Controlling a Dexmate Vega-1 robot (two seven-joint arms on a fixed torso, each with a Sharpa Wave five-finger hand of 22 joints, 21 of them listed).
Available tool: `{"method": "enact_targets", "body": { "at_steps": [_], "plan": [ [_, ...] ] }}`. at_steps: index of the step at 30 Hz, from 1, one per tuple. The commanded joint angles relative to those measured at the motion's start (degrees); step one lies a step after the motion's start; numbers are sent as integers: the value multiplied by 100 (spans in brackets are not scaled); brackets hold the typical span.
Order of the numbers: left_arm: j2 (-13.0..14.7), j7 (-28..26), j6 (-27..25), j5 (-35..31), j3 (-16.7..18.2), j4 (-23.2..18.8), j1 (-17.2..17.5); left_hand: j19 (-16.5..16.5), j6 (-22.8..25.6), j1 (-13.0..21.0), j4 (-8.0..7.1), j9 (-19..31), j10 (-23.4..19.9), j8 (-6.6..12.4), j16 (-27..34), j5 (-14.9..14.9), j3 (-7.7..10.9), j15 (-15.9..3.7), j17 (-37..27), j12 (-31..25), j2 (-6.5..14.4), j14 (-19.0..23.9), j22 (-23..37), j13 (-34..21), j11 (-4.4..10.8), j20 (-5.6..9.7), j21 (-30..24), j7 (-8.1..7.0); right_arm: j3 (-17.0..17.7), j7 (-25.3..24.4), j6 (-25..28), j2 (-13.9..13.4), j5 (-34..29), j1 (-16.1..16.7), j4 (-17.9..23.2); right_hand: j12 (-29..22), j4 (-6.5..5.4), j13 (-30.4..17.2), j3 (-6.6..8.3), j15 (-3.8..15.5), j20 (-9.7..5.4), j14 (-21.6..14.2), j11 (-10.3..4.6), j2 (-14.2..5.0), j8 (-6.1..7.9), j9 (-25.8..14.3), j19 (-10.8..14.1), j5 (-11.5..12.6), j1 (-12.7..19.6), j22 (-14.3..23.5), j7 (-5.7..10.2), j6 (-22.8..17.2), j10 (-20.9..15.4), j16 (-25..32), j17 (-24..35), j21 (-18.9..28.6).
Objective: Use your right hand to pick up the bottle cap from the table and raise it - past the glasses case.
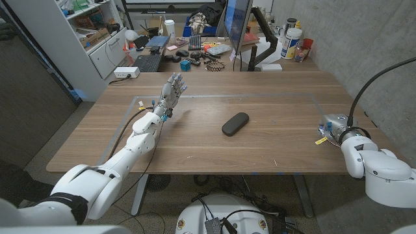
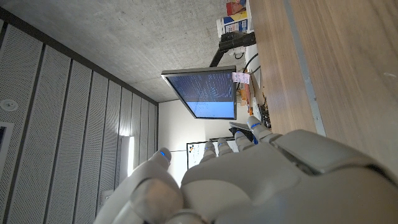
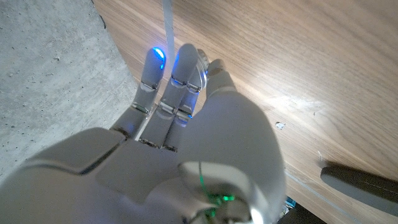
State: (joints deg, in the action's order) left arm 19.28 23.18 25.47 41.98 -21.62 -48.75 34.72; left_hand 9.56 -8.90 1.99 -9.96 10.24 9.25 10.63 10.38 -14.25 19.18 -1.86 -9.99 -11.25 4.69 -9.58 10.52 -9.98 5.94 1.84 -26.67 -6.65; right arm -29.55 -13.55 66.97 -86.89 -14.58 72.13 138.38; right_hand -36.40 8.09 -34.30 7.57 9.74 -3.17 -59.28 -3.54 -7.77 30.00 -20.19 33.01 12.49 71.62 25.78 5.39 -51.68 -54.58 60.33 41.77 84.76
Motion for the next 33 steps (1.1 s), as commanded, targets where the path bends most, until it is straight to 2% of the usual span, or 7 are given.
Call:
{"method": "enact_targets", "body": {
  "at_steps": [1,5,6,9,24,33],
  "plan": [
    [47,-63,-21,-8,-13,-179,76,173,-26,-62,2,18,23,20,8,-41,-29,-376,-24,9,335,-277,13,-30,8,571,19,-32,217,-608,-47,-107,376,171,32,-404,-120,-14,161,336,-877,-71,-280,-184,-2,-10,-1,-8,272,-16,3,7,-312,-39,20,38],
    [78,-119,-42,-20,-19,-279,127,172,-29,-61,3,18,25,18,8,-42,-31,-377,-23,9,337,-277,13,-30,1,573,24,-38,395,-1053,-72,-195,656,361,47,-411,-125,-30,171,336,-875,-79,-296,-182,1,-14,-3,-15,276,-39,10,11,-303,-58,28,42],
    [89,-135,-48,-20,-18,-310,144,176,-32,-61,3,18,25,17,7,-43,-31,-375,-23,9,338,-281,13,-30,-1,575,27,-37,434,-1130,-80,-209,708,400,49,-411,-125,-11,179,337,-876,-83,-256,-181,0,-9,1,-19,282,-53,8,7,-329,-70,34,47],
    [113,-172,-63,-24,-19,-377,178,173,-30,-60,3,18,23,18,7,-44,-33,-372,-23,8,339,-280,13,-30,3,570,30,-34,642,-1252,-96,-209,754,589,39,-413,-129,-30,187,337,-875,-94,-291,-176,1,-8,-2,-27,286,-77,7,6,-302,-93,39,55],
    [162,-255,-71,-16,-16,-533,265,174,-34,-57,3,18,28,16,7,-48,-39,-377,-23,8,345,-283,14,-30,2,571,47,-30,1509,-1498,-194,-209,811,1298,-25,-396,-144,7,218,338,-876,-101,-278,-159,15,-25,-6,-50,297,-170,-5,4,-303,-191,74,88],
    [183,-270,-72,-6,-13,-598,302,171,-28,-54,4,18,24,18,8,-50,-40,-382,-22,6,350,-283,14,-30,10,575,56,-40,1832,-1569,-256,-209,789,1533,-48,-400,-148,-2,230,338,-875,-130,-276,-150,21,-30,-8,-58,302,-216,1,-4,-295,-220,111,111]
  ]
}}
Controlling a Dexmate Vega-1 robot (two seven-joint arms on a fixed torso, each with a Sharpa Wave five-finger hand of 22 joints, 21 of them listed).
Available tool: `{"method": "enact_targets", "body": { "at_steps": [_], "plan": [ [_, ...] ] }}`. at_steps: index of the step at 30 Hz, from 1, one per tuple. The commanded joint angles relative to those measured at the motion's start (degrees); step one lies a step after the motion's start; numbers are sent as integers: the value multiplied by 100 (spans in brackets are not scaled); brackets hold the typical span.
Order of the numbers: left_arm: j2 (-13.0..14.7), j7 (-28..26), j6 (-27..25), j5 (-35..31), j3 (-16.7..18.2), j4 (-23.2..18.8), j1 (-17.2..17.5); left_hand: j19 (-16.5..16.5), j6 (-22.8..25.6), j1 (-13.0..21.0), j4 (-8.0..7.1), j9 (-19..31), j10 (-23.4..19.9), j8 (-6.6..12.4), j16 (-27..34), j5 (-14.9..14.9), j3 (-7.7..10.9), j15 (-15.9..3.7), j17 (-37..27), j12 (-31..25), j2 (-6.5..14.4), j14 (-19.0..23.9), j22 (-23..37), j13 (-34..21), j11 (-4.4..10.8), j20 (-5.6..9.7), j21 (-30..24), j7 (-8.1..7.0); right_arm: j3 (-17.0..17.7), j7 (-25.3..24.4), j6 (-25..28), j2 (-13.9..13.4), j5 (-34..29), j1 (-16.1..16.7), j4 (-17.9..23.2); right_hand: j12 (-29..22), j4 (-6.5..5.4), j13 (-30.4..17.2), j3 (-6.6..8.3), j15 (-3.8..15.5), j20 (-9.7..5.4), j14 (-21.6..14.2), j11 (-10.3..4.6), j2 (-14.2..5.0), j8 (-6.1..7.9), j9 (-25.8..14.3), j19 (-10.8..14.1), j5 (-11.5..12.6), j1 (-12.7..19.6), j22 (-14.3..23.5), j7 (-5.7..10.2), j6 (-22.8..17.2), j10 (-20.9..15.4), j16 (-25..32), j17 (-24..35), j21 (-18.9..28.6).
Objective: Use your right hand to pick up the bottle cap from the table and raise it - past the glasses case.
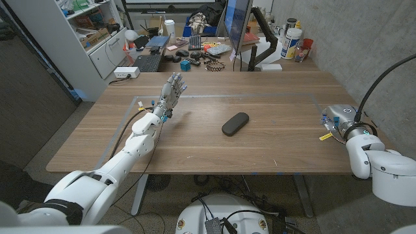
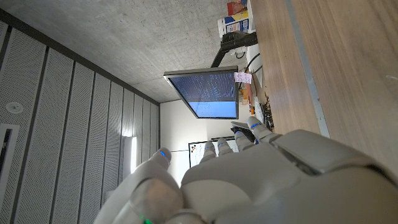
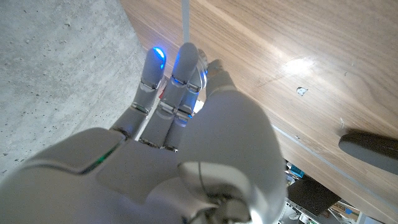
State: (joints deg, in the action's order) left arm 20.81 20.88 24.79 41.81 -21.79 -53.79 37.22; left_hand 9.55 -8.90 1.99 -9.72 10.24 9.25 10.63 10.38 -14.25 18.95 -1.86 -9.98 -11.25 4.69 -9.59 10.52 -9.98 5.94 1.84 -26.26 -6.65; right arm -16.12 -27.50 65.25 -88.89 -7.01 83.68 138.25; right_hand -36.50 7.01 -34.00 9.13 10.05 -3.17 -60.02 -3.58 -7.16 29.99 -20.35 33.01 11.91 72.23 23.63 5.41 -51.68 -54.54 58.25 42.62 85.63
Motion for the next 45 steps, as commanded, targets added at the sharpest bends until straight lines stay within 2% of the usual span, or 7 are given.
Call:
{"method": "enact_targets", "body": {
  "at_steps": [1,13,23,45],
  "plan": [
    [32,-39,-3,12,3,-98,54,172,-30,-54,-20,18,27,18,8,-50,-17,-381,-22,7,350,-282,14,-30,12,576,16,-40,534,-197,-98,-9,41,414,-40,-391,-42,-34,75,306,-874,-46,-272,-211,20,-13,-13,0,241,-8,2,-1,-295,-26,19,21],
    [48,-36,28,-17,-19,-110,65,170,-28,-49,-19,17,30,18,7,-53,-19,-376,-22,7,356,-286,15,-30,-3,575,29,-40,880,-377,-141,-9,55,717,-50,-390,-46,-30,93,309,-875,-57,-261,-203,19,-1,-20,-7,251,-76,-4,-17,-294,-98,39,51],
    [62,-27,52,-30,-28,-152,78,169,-27,-47,-18,17,28,19,8,-55,-20,-382,-21,6,358,-284,15,-30,1,579,37,-41,1331,-440,-134,15,-40,1124,-48,-383,-51,-24,98,309,-871,-86,-256,-191,18,10,-35,-11,249,-125,-5,-31,-285,-124,79,71],
    [141,-12,81,-48,-28,-248,138,163,-23,-41,-16,17,28,19,7,-58,-22,-384,-21,5,361,-286,16,-29,-5,582,52,-36,1693,120,-295,508,-1076,1418,-48,-393,-57,-36,112,311,-869,-115,-251,-184,23,-2,-54,-14,252,-217,-12,-32,-292,-196,131,113]
  ]
}}
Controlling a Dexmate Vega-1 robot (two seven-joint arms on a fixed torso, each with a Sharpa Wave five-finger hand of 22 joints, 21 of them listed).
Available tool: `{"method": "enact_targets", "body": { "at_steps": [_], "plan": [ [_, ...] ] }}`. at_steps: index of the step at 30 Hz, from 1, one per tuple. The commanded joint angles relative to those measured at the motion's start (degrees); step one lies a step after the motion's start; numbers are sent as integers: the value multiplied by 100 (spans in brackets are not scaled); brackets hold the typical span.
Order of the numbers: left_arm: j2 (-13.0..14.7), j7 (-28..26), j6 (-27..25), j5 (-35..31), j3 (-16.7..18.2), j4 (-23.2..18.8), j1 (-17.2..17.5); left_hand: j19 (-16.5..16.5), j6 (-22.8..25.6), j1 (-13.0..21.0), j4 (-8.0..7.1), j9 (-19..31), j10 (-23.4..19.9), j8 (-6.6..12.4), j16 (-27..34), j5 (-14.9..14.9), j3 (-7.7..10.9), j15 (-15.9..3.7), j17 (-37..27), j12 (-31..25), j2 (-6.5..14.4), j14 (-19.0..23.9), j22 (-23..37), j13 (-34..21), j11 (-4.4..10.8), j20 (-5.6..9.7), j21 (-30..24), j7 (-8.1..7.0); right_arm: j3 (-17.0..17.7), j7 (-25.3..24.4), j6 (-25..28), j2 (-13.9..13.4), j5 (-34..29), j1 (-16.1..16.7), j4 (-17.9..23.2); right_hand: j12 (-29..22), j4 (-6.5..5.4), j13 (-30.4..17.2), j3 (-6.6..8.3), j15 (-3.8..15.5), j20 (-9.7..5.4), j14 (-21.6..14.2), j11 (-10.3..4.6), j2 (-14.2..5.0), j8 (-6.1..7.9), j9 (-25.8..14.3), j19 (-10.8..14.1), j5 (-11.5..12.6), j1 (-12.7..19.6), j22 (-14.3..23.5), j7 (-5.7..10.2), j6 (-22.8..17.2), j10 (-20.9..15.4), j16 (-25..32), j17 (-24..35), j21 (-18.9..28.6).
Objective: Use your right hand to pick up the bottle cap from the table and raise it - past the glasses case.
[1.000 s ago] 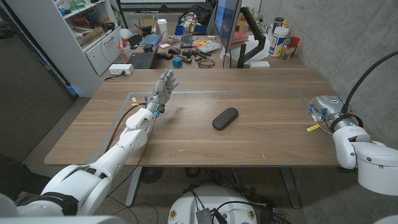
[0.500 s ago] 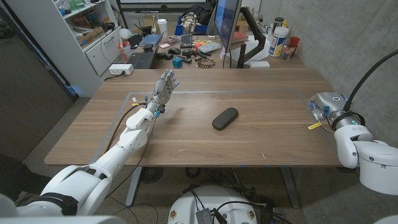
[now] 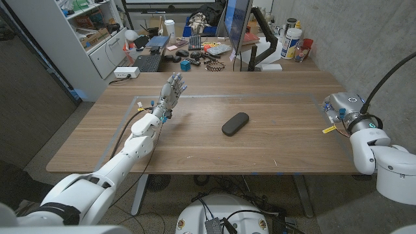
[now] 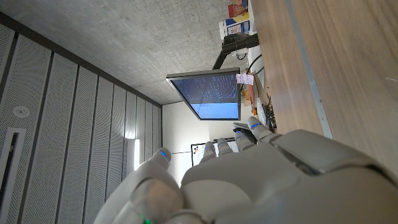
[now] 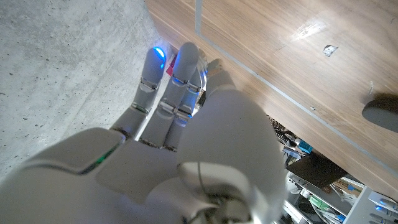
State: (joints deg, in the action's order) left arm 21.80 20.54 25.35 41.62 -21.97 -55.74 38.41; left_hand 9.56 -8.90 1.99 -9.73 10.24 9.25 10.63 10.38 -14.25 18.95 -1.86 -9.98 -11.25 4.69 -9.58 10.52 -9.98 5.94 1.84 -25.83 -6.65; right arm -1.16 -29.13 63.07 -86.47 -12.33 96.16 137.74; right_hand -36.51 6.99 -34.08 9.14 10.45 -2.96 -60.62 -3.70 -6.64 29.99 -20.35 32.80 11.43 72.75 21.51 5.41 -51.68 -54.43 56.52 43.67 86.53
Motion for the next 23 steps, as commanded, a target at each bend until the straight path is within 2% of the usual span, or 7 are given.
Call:
{"method": "enact_targets", "body": {
  "at_steps": [1,9,18,23],
  "plan": [
    [47,15,22,-31,-10,-70,26,166,-25,-40,-15,17,31,18,7,-58,-23,-385,-21,6,362,-288,16,-29,-6,582,12,-35,221,312,-88,299,-596,190,2,-393,-56,-34,110,271,-890,-45,-259,-235,26,-4,-30,33,198,-8,-6,-36,-297,-39,17,30],
    [152,-58,-9,-41,1,-335,168,166,-23,-39,-15,17,30,19,5,-60,-23,-386,-21,6,363,-292,16,-29,2,588,18,-39,435,542,-229,591,-1077,370,-14,-386,-56,-21,118,271,-891,-90,-246,-236,19,6,-34,32,205,-53,-19,-37,-300,-49,61,53],
    [403,-269,-128,-26,73,-891,480,165,-21,-37,-15,17,31,20,7,-61,-24,-374,-20,6,364,-290,17,-29,6,587,25,-40,458,787,-418,940,-1578,374,-17,-391,-56,-22,122,272,-892,-80,-241,-232,21,-7,-33,29,208,-101,-14,-30,-316,-111,65,83],
    [530,-333,-94,-44,117,-1152,612,162,-19,-36,-15,17,29,20,7,-61,-25,-379,-20,5,364,-287,17,-29,5,587,29,-41,636,883,-583,1140,-1929,569,-2,-398,-59,-36,123,272,-890,-107,-253,-232,21,-11,-36,28,206,-122,-12,-25,-315,-109,93,94]
  ]
}}
